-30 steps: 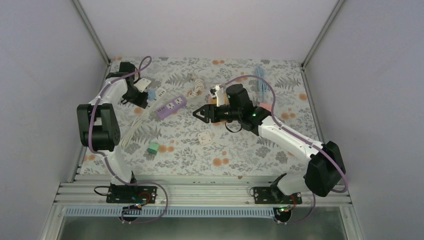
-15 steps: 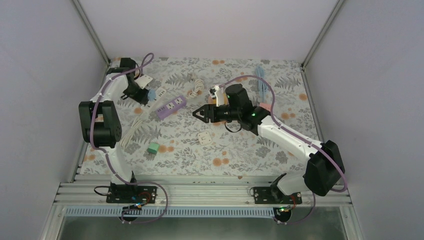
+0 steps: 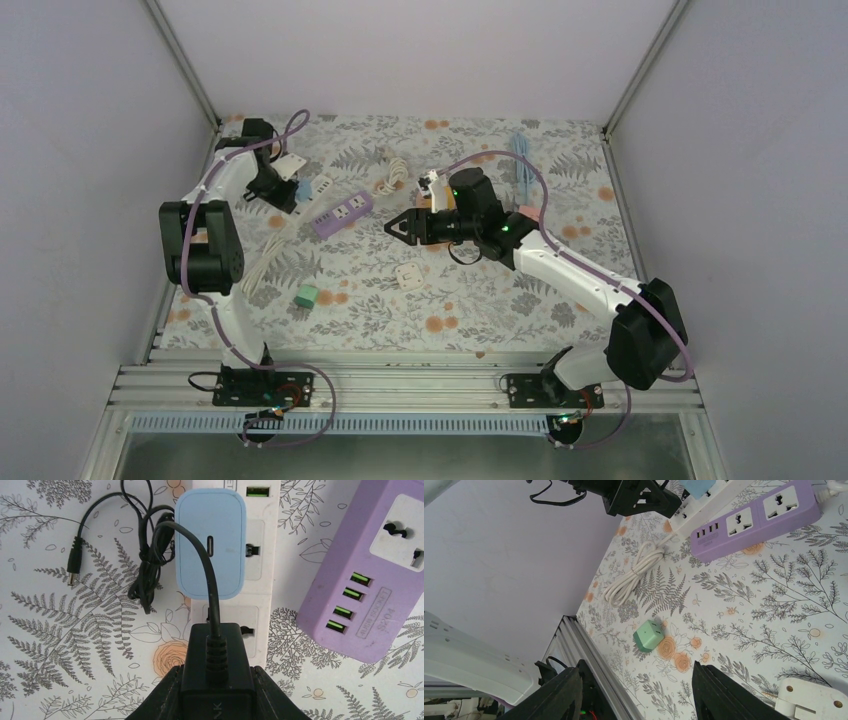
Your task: Insert the plug
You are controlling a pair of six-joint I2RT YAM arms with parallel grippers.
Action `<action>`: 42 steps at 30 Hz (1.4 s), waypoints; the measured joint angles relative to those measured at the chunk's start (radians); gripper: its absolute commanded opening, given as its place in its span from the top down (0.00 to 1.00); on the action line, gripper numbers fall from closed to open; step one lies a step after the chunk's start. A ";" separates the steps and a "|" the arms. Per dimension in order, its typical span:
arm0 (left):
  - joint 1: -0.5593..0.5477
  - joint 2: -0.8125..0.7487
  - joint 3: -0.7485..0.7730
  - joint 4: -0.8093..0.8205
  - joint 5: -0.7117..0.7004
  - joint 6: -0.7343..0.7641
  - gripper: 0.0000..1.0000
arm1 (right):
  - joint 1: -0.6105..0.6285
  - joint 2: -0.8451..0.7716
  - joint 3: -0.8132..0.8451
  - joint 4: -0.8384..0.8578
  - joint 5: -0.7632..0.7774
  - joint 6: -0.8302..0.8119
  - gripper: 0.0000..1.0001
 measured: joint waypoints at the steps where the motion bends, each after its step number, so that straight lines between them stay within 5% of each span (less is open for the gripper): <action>1: 0.000 0.000 -0.004 0.001 0.000 0.000 0.87 | 0.000 0.000 0.000 0.000 0.000 0.000 0.43; 38: -0.011 0.124 0.095 -0.053 -0.030 -0.002 0.87 | 0.000 0.032 0.011 0.000 -0.002 0.000 0.43; 42: -0.015 0.142 0.117 -0.076 -0.037 -0.011 0.80 | 0.000 0.032 0.011 0.000 -0.002 0.000 0.43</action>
